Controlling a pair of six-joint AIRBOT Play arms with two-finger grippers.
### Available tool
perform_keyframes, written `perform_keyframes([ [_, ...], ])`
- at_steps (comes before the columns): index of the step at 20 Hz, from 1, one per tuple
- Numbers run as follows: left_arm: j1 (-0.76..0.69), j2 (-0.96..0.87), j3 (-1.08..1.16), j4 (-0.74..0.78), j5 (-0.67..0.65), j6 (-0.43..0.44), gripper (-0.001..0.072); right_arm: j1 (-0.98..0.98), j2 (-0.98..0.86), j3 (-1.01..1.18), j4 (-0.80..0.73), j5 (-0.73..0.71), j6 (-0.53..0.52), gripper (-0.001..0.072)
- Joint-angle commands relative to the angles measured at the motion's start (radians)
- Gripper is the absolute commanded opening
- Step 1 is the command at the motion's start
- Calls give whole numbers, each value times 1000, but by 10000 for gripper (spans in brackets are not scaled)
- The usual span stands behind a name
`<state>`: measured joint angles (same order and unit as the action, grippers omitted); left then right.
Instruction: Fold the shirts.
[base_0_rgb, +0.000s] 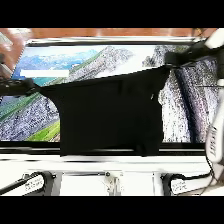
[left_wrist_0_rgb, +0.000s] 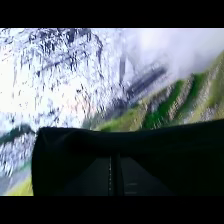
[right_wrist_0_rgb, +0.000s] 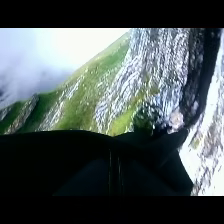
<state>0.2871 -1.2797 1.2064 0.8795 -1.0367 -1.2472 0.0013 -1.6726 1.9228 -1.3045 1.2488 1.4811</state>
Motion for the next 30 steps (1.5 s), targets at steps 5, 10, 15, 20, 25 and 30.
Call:
perform_keyframes([
  [5, -63, -256, -13, -207, 344, 154, 37, 46, -259, 1, 30, -467, 8, 74],
  [10, -125, -325, -14, -206, 341, 163, 36, 45, -328, 1, 32, -433, 15, 74],
  [15, -110, -313, -13, -95, 18, 91, 35, 26, -273, 1, 23, -70, 48, 74],
  [20, -151, -314, -14, 287, -195, -185, 35, 19, -259, -54, -143, 303, 66, 73],
  [25, -201, -316, -13, 280, -169, -206, 37, 19, -258, -138, -133, 225, 91, 85],
  [30, -162, -282, 4, 280, -260, -205, 535, 12, -176, -137, -155, 243, 3, 671],
])
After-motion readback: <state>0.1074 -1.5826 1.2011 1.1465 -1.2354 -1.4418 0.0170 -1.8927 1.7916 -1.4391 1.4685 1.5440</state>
